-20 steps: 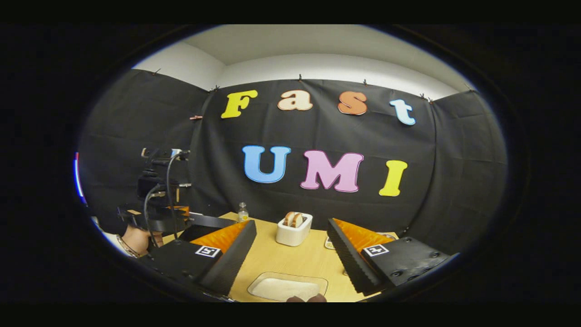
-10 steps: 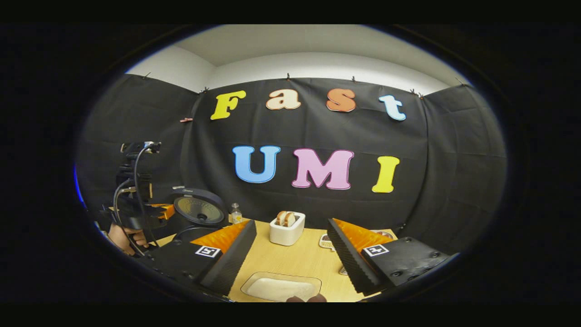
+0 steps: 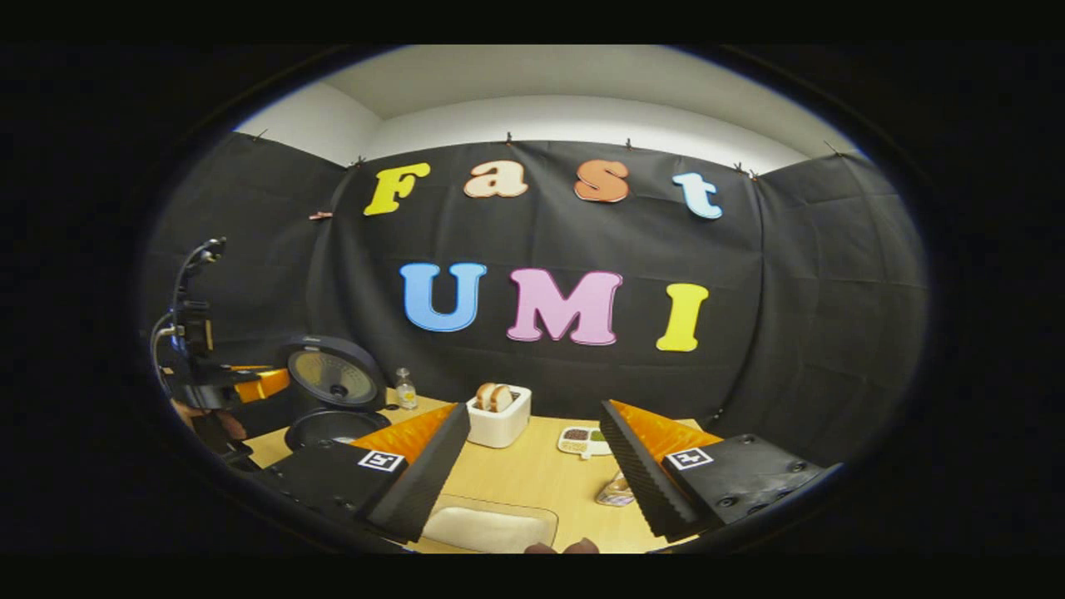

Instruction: Close the left gripper, press the button to open the rice cooker; take a wooden spoon from the chopstick holder with the right hand, scoop a spoonful of rice and pour it into the rice cooker, then put the wooden spoon back into the chopstick holder.

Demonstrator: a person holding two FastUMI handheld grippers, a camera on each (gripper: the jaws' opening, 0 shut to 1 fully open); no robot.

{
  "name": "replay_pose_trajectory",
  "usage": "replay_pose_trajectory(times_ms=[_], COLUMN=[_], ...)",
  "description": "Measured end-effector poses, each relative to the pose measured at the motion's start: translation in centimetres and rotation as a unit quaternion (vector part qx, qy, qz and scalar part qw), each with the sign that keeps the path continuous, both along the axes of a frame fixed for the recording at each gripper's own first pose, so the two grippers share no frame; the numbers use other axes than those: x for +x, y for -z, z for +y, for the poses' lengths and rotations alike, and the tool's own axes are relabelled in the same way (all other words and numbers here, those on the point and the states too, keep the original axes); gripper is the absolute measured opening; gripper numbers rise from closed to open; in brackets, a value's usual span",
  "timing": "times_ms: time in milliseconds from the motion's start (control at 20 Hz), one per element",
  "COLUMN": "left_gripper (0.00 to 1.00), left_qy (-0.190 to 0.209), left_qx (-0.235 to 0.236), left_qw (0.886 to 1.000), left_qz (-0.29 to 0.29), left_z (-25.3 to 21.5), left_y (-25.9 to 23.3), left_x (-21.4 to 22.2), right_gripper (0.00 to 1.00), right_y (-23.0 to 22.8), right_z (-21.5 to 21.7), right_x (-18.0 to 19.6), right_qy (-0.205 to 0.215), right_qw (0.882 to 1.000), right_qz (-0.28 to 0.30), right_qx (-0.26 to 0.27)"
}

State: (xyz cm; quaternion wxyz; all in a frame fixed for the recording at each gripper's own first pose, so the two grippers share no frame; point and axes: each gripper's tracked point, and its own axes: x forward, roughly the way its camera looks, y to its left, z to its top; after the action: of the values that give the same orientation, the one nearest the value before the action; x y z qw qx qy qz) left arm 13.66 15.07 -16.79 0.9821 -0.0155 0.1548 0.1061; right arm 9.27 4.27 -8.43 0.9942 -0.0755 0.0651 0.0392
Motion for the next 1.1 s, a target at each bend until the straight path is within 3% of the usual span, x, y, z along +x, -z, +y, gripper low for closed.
replay_pose_trajectory(times_ms=[300,350,500,950,1000,1100], left_gripper=[0.51,0.58,0.63,0.78,0.84,0.78], left_qy=[0.009,0.01,0.005,-0.017,-0.018,-0.016], left_qx=[0.019,0.021,0.007,0.017,0.024,0.033], left_qw=[1.0,1.0,1.0,1.0,1.0,0.999], left_qz=[-0.02,-0.018,-0.017,-0.005,0.0,0.013], left_z=[-2.0,-2.4,-3.5,-6.0,-6.5,-7.6], left_y=[-1.3,-1.1,-1.1,-2.6,-2.8,-2.6], left_x=[-1.8,-2.2,-3.2,-8.1,-8.6,-9.4], right_gripper=[0.98,0.98,0.98,0.98,0.98,0.99], right_y=[3.9,4.9,7.6,20.2,21.2,23.0], right_z=[-7.0,-8.4,-11.9,-21.9,-22.8,-24.6], right_x=[1.7,2.1,3.1,8.6,9.5,11.2], right_qy=[0.048,0.058,0.076,0.14,0.146,0.163], right_qw=[0.999,0.998,0.995,0.975,0.972,0.966], right_qz=[0.023,0.03,0.054,0.142,0.146,0.152], right_qx=[0.008,0.009,0.02,0.102,0.111,0.13])
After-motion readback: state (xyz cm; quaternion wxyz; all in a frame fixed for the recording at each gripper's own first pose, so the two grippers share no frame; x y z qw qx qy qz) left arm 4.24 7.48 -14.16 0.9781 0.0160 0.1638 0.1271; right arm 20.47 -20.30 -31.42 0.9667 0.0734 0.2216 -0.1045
